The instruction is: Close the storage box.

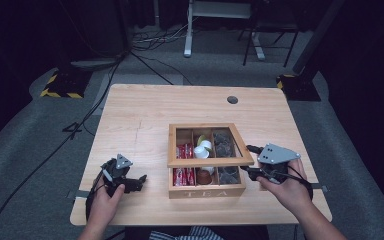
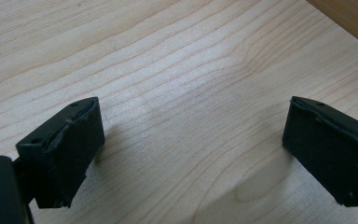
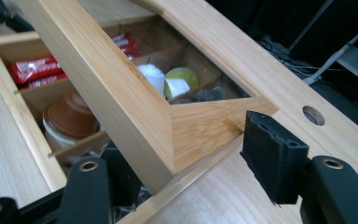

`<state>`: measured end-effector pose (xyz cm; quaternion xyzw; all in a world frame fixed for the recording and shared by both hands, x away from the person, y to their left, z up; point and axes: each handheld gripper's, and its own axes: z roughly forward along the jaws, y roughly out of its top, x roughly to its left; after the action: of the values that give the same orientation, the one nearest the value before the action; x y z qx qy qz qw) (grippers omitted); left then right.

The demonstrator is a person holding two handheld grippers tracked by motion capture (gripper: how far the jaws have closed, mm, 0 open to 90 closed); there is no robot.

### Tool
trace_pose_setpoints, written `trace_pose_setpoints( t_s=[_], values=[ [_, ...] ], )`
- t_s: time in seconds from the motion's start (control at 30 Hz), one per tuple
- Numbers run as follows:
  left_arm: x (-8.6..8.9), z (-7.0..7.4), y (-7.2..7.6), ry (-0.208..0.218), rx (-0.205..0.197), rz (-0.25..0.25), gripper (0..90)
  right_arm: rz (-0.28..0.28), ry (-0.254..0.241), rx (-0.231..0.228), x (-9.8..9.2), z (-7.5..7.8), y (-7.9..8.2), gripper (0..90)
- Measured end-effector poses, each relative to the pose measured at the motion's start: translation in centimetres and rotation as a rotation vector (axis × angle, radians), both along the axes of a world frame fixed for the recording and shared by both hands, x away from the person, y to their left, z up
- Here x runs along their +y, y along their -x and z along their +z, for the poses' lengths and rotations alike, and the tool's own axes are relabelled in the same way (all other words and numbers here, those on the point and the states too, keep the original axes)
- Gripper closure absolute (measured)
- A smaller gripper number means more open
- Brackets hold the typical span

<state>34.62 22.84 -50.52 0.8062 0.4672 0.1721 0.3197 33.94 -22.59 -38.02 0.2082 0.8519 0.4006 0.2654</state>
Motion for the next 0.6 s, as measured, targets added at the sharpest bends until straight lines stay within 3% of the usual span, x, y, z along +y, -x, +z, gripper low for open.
trace_pose_setpoints(
  t_s=[0.6],
  values=[
    [0.0, 0.0, 0.0, 0.0, 0.001, 0.001, 5.7, 0.023, 0.045, 0.003, -0.2, -1.7, 1.4, 38.5]
  ],
)
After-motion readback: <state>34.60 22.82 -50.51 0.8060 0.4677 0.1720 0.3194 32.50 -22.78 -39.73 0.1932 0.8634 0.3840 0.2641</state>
